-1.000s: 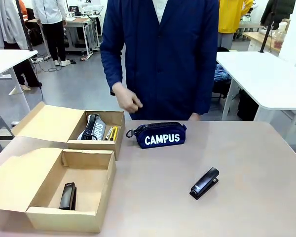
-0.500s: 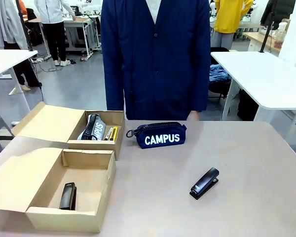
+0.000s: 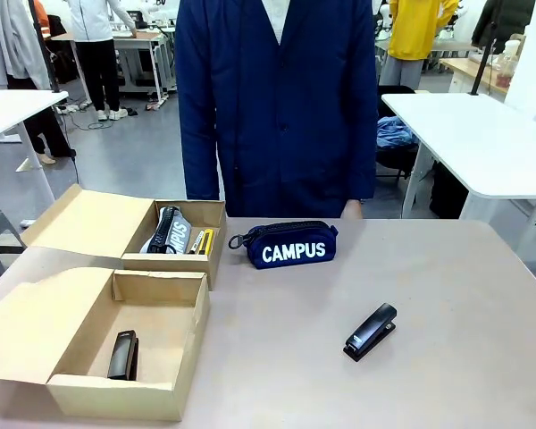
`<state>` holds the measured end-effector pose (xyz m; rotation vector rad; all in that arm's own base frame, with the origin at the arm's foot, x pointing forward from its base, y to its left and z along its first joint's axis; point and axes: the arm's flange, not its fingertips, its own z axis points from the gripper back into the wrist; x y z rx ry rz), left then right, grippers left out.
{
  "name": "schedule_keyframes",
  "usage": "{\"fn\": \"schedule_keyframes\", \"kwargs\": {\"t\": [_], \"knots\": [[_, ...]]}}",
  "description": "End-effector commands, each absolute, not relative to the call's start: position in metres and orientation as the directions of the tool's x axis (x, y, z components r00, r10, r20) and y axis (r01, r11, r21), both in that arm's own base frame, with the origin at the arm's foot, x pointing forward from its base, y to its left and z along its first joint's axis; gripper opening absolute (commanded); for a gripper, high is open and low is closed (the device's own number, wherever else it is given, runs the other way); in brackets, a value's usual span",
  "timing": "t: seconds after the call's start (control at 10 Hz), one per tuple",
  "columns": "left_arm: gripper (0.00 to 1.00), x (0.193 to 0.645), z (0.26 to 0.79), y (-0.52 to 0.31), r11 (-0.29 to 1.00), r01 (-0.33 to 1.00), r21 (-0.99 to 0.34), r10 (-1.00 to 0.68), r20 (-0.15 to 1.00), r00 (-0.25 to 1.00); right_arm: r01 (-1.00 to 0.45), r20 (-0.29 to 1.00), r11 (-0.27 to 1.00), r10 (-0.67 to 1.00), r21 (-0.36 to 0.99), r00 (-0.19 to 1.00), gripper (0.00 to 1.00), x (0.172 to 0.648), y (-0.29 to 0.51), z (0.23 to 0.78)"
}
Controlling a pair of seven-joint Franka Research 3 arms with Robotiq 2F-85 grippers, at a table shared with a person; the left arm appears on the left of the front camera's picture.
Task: Place items inside the box.
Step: Pick up a Pencil pouch or Stapler and place it inside the Mailer Box closest to the robot.
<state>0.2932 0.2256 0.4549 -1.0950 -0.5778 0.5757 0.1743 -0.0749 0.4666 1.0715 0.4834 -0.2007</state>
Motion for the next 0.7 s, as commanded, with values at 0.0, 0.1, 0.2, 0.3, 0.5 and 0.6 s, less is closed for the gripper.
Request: {"fn": "schedule_keyframes", "kwargs": {"t": [0.0, 0.1, 0.2, 0.3, 0.5, 0.6], "knots": [[1.0, 0.2928, 0.4545, 0.2259, 0.349, -0.122, -0.929, 0.677, 0.16, 0.718, 0.374, -0.457, 0.451, 0.088, 0.811, 0.885, 1.0, 0.1766, -0.0737, 0.4692], [1.0, 0.2928, 0.4545, 0.2259, 0.349, -0.122, -0.929, 0.677, 0.16, 0.718, 0.374, -0.457, 0.451, 0.088, 0.811, 0.885, 1.0, 0.1766, -0.0737, 0.4692], [1.0, 0.2928, 0.4545, 0.2259, 0.349, -0.122, -0.929, 0.677, 0.16, 0.718, 0.374, -0.457, 0.451, 0.088, 0.811, 0.885, 1.0, 0.1766, -0.0737, 0.4692], [1.0, 0.2928, 0.4545, 0.2259, 0.349, -0.122, -0.929, 0.677, 0.16, 0.718, 0.374, -0.457, 0.451, 0.088, 0.811, 0.885, 1.0, 0.1766, -0.0737, 0.4692], [1.0, 0.2928, 0.4545, 0.2259, 0.349, -0.122, -0.929, 0.677, 0.16, 0.718, 0.374, -0.457, 0.451, 0.088, 0.811, 0.885, 1.0, 0.1766, -0.0737, 0.4692], [1.0, 0.2928, 0.4545, 0.2259, 0.349, -0.122, -0.929, 0.677, 0.16, 0.718, 0.374, -0.457, 0.451, 0.088, 0.811, 0.885, 1.0, 0.1766, -0.0737, 0.4692]]}}
